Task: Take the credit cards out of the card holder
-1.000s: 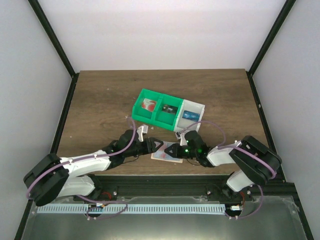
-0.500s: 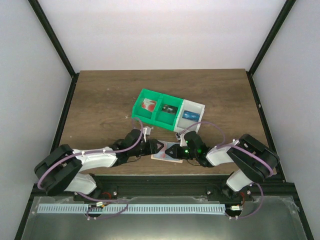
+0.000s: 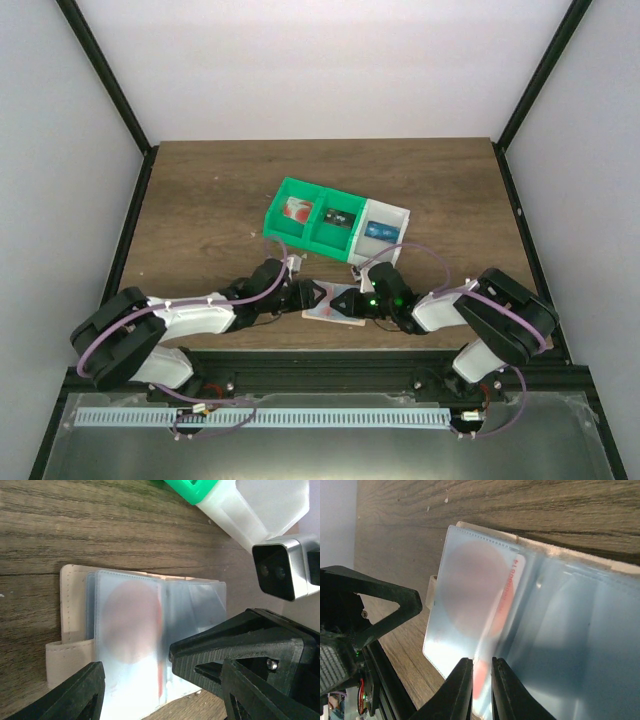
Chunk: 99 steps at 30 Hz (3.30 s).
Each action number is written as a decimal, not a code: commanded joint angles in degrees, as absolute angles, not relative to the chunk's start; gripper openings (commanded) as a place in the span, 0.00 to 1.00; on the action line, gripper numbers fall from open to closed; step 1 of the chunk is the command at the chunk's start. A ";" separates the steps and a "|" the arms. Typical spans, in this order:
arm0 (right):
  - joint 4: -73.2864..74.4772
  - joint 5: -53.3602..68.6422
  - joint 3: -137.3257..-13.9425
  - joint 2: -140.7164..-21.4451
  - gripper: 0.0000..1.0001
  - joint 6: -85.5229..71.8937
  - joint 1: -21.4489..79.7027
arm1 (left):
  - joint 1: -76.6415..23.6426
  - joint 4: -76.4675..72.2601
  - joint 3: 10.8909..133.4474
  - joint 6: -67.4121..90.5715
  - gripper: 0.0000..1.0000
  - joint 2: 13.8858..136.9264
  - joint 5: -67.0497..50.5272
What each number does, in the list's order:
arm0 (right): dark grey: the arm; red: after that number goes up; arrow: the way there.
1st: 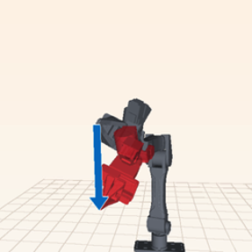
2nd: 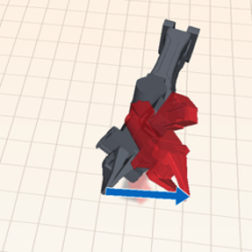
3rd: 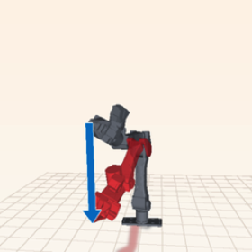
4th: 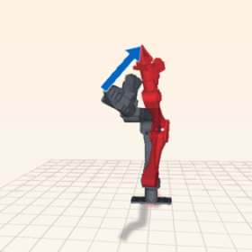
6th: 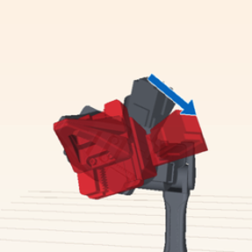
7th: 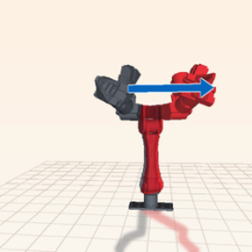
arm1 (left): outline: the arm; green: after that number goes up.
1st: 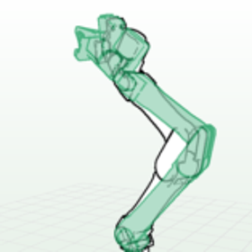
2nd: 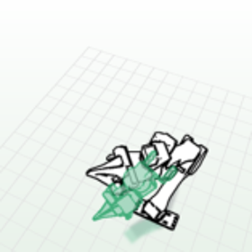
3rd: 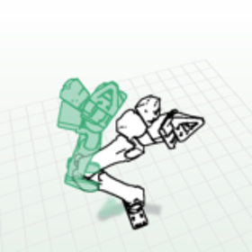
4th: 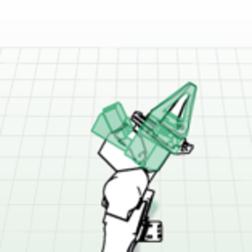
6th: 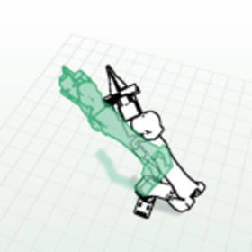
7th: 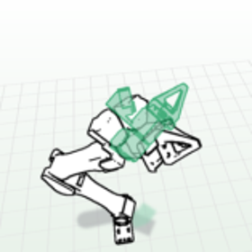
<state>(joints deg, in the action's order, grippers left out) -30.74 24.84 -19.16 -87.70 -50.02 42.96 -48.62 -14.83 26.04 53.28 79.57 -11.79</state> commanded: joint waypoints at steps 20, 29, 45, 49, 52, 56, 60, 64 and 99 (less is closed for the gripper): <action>-30.48 23.49 -19.21 -86.57 0.13 -49.76 43.46 | -48.43 -15.07 26.73 53.15 0.66 81.98 -12.08; -30.53 23.38 -19.20 -86.75 0.13 -49.71 43.48 | -48.47 -16.34 26.55 53.78 0.66 81.39 -13.15; -30.83 23.10 -18.90 -86.70 0.13 -49.88 43.51 | -51.23 -16.44 28.53 54.58 0.66 80.68 -13.12; -30.84 22.90 -18.60 -86.49 0.13 -49.92 43.51 | -51.50 -16.09 29.08 54.41 0.66 80.33 -12.92; -30.93 22.77 -18.50 -86.27 0.13 -49.86 43.51 | -51.59 -16.26 29.16 54.40 0.66 80.56 -12.91; -30.79 22.84 -18.46 -85.94 0.13 -49.91 43.49 | -51.59 -18.02 28.53 54.62 0.66 80.31 -13.18; -30.80 22.17 -17.73 -84.12 0.13 -49.91 43.46 | -51.60 -18.36 28.90 54.72 0.66 80.94 -13.84; -30.23 20.35 -16.64 -80.78 0.13 -49.58 43.46 | -51.68 -18.32 29.05 54.97 0.66 81.88 -13.93; -19.16 6.31 -10.12 -55.36 0.15 -50.92 43.42 | -53.26 -12.55 29.59 53.71 0.66 82.47 -8.22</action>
